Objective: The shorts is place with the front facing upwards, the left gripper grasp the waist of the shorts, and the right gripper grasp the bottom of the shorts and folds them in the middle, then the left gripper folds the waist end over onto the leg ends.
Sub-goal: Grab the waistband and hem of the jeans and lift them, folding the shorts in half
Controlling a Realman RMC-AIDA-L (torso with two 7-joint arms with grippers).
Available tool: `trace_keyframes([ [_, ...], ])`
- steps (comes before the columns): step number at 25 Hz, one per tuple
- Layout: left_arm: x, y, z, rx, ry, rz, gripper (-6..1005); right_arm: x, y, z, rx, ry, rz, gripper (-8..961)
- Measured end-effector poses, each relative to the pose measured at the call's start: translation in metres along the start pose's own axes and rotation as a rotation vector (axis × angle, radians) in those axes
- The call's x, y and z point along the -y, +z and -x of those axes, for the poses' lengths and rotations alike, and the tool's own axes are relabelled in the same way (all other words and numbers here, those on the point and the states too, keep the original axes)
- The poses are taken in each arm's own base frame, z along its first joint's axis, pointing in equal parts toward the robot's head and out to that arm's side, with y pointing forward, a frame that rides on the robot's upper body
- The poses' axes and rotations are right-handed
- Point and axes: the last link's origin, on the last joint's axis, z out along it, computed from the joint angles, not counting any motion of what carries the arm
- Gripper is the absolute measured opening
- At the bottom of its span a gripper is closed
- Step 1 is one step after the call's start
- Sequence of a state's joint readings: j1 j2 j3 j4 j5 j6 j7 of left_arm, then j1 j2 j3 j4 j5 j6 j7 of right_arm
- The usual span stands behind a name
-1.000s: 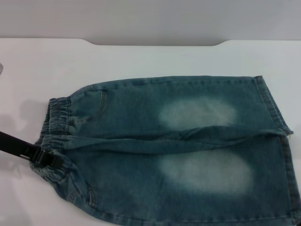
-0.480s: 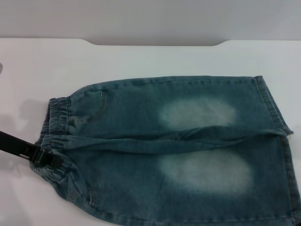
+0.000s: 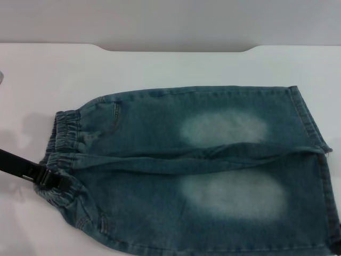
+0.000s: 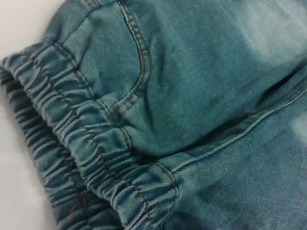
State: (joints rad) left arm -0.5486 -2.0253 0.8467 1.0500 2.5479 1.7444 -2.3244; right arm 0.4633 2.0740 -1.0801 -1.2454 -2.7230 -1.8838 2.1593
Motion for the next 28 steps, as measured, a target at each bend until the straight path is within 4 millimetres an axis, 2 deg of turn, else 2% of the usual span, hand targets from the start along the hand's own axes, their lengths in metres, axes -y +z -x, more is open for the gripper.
trace_keyframes([
  [14,0.0006,0.0034,-0.0004,0.000,-0.002,0.004,71,-0.0062,0.0045,0.0095,-0.017,-0.046,0.012,541],
  [28,0.0002,0.0028,-0.0033,-0.003,0.007,0.001,73,-0.0061,0.0041,0.0090,-0.015,-0.042,0.008,512],
])
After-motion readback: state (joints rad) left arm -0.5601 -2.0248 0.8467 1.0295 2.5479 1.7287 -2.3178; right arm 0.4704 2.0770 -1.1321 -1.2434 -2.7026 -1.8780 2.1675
